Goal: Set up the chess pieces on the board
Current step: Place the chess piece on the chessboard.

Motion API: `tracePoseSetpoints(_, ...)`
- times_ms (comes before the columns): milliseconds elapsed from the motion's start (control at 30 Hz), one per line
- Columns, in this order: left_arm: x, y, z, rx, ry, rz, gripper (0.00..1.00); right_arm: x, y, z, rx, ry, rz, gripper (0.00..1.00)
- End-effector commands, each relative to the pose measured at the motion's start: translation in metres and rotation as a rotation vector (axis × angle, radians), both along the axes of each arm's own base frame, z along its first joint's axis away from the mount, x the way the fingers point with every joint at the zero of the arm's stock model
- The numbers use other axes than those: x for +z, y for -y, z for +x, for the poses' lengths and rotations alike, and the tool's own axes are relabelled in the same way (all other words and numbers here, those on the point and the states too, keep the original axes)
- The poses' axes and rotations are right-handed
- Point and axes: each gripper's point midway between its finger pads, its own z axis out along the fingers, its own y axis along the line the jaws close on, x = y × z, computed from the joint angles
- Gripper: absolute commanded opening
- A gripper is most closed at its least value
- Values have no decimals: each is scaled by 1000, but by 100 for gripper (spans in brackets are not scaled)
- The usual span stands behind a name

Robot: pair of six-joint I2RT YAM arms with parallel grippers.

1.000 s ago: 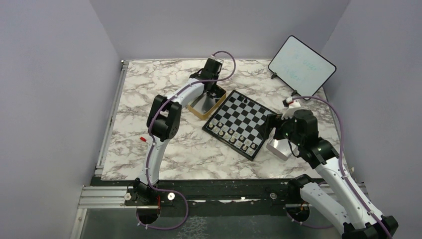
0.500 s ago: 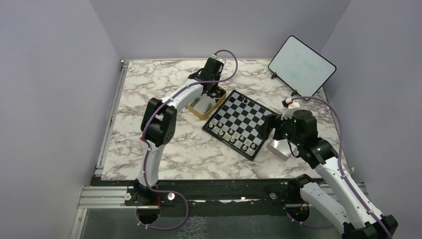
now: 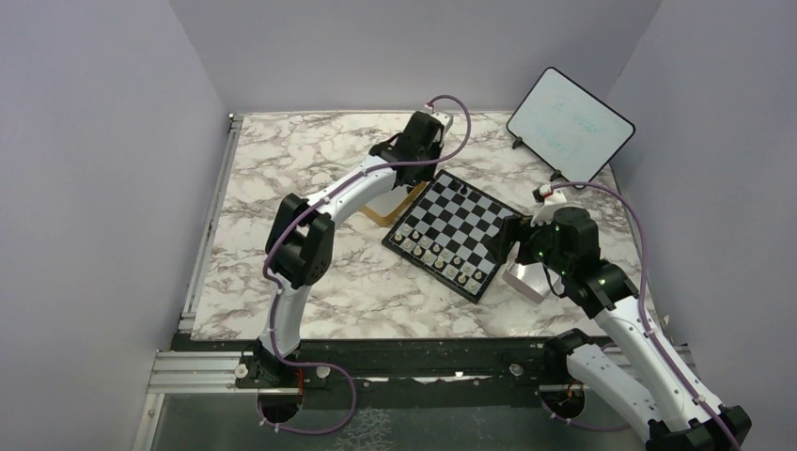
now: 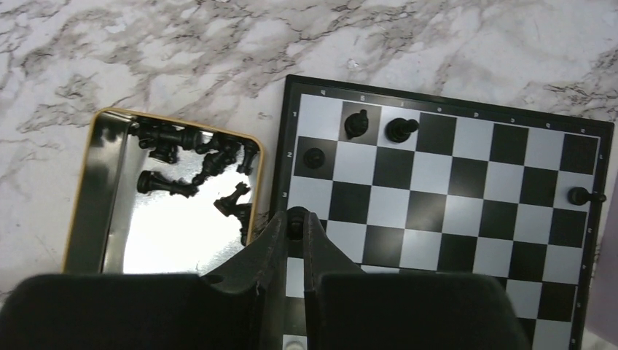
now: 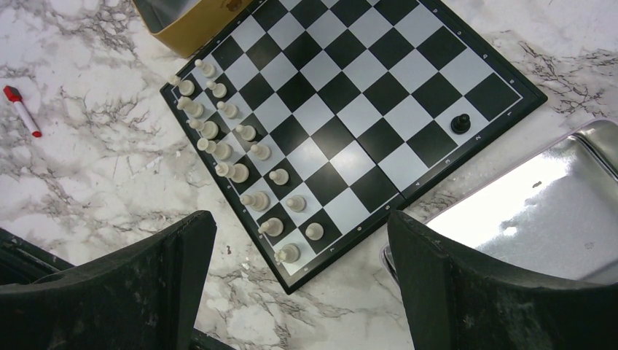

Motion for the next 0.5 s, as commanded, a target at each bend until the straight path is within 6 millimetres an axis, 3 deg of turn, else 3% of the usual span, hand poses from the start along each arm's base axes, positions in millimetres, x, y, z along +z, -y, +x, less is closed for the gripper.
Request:
tracePoseSetpoints(0, 2, 26, -14, -42, -31, -63, 11, 7, -2, 2, 4, 32, 14, 93)
tracePoseSetpoints(300, -24, 62, -20, -86, -48, -48, 11, 10, -3, 1, 17, 47, 20, 93)
tracePoseSetpoints(467, -36, 71, -14, -73, -40, -29, 11, 11, -3, 1, 18, 50, 21, 93)
